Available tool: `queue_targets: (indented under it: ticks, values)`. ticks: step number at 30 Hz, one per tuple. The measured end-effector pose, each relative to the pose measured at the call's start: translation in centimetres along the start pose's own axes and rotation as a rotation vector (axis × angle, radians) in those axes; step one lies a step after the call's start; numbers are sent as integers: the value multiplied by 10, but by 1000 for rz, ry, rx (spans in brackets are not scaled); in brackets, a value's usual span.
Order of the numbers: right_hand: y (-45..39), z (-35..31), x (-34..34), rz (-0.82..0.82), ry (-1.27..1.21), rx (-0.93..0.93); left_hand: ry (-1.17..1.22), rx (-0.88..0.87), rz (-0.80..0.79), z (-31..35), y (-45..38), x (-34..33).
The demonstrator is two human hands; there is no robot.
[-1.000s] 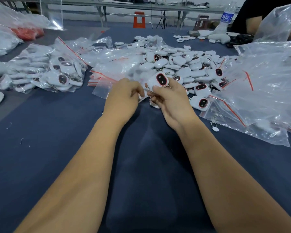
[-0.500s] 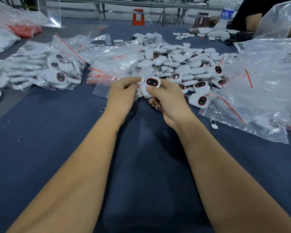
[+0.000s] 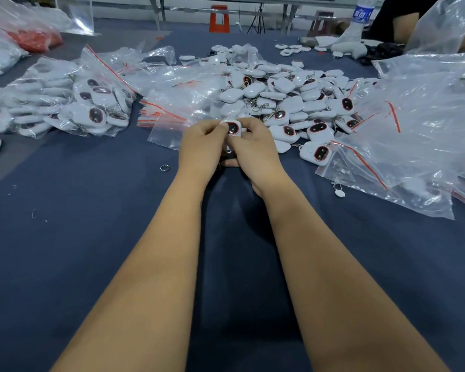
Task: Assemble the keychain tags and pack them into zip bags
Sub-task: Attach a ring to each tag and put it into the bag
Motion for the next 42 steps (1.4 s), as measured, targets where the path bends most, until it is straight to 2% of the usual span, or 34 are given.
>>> queue_targets:
  ticks: [4, 12, 20, 42]
  values:
    - [1, 0, 2, -5, -36, 24, -27, -16, 11, 0, -1, -1]
    - [1, 0, 8, -12, -20, 67, 89, 9, -111, 4, 3, 0]
    - [3, -5, 9, -57, -225, -10, 67, -11, -119, 5, 4, 2]
    - [4, -3, 8, -50, -160, 23, 45, 2, -104, 4, 3, 1]
Point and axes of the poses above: each hand's wrist, its own y-axis away from the middle knuckle, its own x-axis out of the back of the hand, z = x × y, the point moved 6 cm from there along -y, towards the middle knuckle, and after that the axes turned 4 degrees about z, right-handed, at the moved point
